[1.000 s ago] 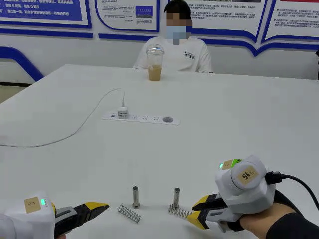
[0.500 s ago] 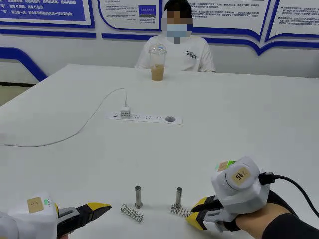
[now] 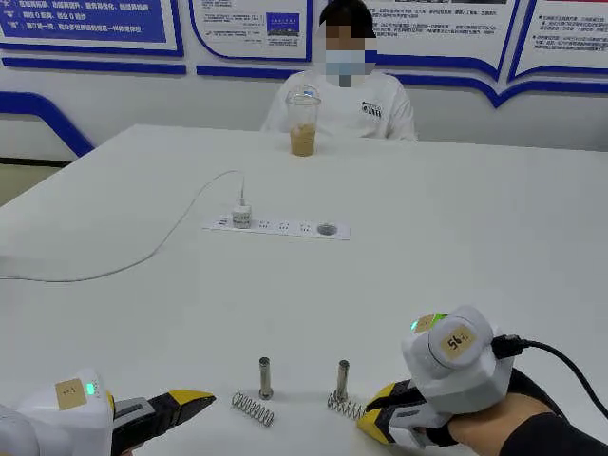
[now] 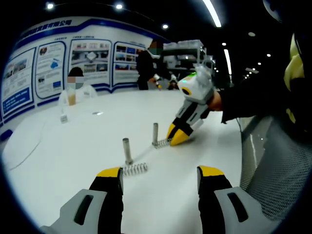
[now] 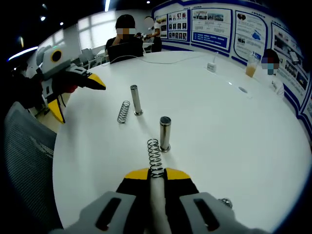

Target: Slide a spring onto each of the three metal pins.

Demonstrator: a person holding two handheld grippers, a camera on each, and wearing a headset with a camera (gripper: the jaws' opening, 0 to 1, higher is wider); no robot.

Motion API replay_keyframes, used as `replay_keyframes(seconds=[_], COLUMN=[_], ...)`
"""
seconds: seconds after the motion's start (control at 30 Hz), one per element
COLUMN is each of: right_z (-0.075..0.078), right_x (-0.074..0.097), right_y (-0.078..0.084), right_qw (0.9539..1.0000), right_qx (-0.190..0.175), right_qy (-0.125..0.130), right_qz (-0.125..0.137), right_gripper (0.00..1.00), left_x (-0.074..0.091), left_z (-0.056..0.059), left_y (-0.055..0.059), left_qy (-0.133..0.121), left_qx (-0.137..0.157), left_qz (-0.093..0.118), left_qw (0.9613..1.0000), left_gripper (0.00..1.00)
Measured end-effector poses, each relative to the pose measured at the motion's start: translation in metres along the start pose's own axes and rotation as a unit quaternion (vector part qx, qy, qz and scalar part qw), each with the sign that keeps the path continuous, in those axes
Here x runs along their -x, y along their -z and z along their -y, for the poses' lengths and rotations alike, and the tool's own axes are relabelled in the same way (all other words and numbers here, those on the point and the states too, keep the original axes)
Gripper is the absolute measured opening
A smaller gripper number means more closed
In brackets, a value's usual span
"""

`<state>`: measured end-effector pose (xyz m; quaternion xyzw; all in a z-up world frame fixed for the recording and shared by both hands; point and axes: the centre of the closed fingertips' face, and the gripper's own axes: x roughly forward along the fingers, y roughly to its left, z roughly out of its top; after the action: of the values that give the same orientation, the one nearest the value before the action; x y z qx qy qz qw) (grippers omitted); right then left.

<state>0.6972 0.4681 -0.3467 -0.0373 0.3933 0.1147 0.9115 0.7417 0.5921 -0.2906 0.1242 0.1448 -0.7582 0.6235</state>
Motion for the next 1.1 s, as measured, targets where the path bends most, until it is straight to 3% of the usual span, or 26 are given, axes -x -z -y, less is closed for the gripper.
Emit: replay_keyframes(seconds=[0.2,0.6,0.97,1.1], right_z=[-0.008,-0.027,-0.058,-0.063], right_x=[0.006,0.025,0.041,0.042], right_y=[0.004,-0.004,-0.016,-0.017], right_qw=[0.9999,0.999,0.9935,0.9915], right_qx=[0.005,0.035,0.085,0.097], right_qy=[-0.009,-0.025,-0.076,-0.087], right_qz=[-0.01,-0.008,0.0,0.001], right_gripper=[0.12,0.11,0.11,0.12], left_x=[-0.004,-0.02,-0.037,-0.039], left_z=[0.008,0.022,0.035,0.039], left_y=[-0.003,-0.007,-0.01,-0.01], left_qy=[0.017,0.052,0.088,0.097], left_qx=[-0.005,-0.03,-0.054,-0.062], left_qz=[-0.001,-0.009,-0.014,-0.015], left_qw=[0.9998,0.9982,0.9946,0.9933], left_gripper=[0.59,0.56,0.52,0.49])
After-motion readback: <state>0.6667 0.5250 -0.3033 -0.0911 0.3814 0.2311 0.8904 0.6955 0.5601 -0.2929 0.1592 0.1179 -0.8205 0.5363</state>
